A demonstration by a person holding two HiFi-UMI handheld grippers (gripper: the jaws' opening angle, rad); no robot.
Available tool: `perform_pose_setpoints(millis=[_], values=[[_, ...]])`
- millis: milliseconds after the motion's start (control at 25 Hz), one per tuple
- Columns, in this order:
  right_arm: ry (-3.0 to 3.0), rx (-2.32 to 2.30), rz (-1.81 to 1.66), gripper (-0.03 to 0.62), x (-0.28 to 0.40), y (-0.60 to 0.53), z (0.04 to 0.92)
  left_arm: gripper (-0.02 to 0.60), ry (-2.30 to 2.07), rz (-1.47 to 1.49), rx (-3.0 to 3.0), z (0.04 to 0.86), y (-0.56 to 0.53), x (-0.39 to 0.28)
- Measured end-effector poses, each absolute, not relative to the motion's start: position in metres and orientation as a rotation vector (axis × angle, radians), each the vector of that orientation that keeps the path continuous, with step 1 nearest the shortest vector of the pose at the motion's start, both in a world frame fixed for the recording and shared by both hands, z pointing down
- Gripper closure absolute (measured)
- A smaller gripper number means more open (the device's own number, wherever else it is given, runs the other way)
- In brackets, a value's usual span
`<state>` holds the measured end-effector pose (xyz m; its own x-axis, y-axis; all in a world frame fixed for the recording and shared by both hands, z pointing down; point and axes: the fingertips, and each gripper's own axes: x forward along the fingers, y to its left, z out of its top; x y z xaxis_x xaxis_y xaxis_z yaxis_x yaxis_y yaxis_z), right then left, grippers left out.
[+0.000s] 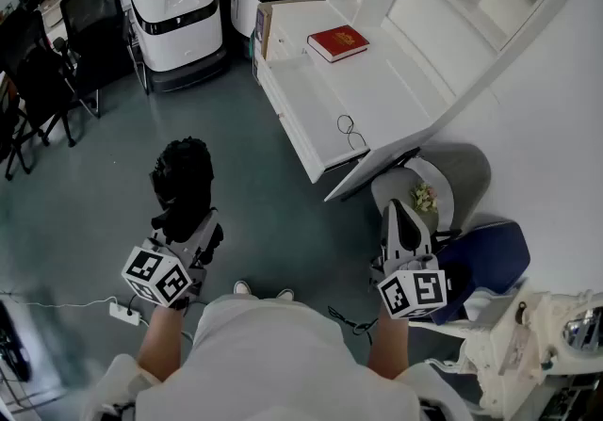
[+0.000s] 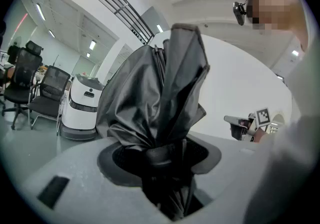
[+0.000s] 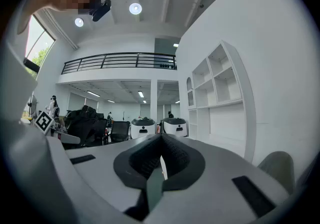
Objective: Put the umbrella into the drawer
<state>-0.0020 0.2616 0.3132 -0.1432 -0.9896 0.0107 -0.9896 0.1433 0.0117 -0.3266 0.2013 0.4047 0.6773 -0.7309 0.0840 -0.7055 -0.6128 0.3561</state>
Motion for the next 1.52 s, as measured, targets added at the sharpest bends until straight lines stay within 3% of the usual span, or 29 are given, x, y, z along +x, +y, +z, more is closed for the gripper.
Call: perform_pose_setpoints(millis=[1040, 1520], values=[[-2.281, 2.051, 0.129, 0.594, -0.028, 0.252, 0.343, 0.348, -0.927, -0.129, 2.482, 0.434, 0.152, -0.324], [-2.417, 1.988, 0.178, 0.594, 0.056, 0.093, 0.358, 0.348, -1.006, -0.047, 2.479, 0.438, 0.031, -0.245]])
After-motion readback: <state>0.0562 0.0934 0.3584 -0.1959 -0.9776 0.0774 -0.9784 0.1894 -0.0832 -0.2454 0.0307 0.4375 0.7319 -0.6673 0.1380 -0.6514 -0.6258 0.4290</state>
